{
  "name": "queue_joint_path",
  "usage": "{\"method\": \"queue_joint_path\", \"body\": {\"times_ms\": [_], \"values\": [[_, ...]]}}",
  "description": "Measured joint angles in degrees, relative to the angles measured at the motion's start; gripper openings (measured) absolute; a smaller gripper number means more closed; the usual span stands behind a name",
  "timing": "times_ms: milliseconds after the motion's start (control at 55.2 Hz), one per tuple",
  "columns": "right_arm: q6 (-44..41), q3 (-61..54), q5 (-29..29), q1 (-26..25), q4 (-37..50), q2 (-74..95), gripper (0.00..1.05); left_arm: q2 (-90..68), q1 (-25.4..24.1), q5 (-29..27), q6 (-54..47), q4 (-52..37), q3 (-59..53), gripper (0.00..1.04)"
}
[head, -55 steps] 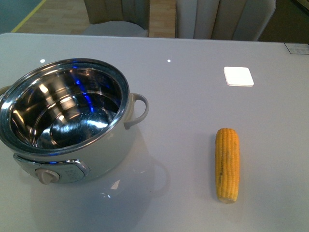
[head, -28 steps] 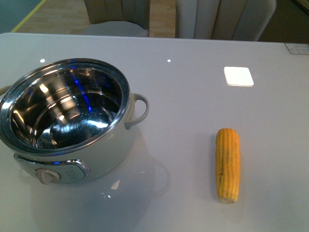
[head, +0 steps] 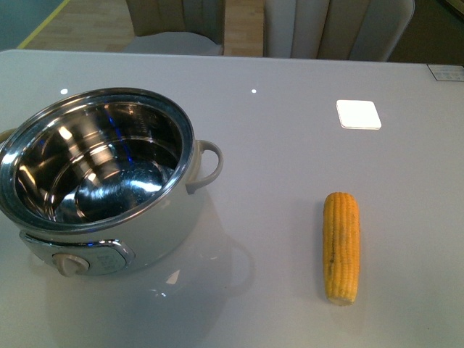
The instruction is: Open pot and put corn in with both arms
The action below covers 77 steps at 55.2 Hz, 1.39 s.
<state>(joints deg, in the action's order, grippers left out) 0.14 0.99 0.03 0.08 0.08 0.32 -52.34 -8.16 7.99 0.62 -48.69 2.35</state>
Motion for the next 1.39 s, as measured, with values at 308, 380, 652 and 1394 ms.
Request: {"method": "queue_joint_path", "body": {"times_ms": [308, 380, 652, 1394], "values": [[0.0, 0.0, 0.0, 0.0, 0.0, 0.0, 0.96, 14.8, 7.5, -7.4, 0.0, 12.4, -1.6, 0.03], [0.0, 0.0, 0.0, 0.0, 0.0, 0.0, 0.96, 17.6, 7.9, -7.8, -0.1, 14.8, -1.6, 0.03], [0.0, 0.0, 0.0, 0.0, 0.0, 0.0, 0.96, 27.8, 8.0, -8.0, -0.1, 24.4, -1.6, 0.03], [0.0, 0.0, 0.0, 0.0, 0.0, 0.0, 0.96, 43.2, 8.0, -8.0, -0.1, 39.5, -1.6, 0.03]]}}
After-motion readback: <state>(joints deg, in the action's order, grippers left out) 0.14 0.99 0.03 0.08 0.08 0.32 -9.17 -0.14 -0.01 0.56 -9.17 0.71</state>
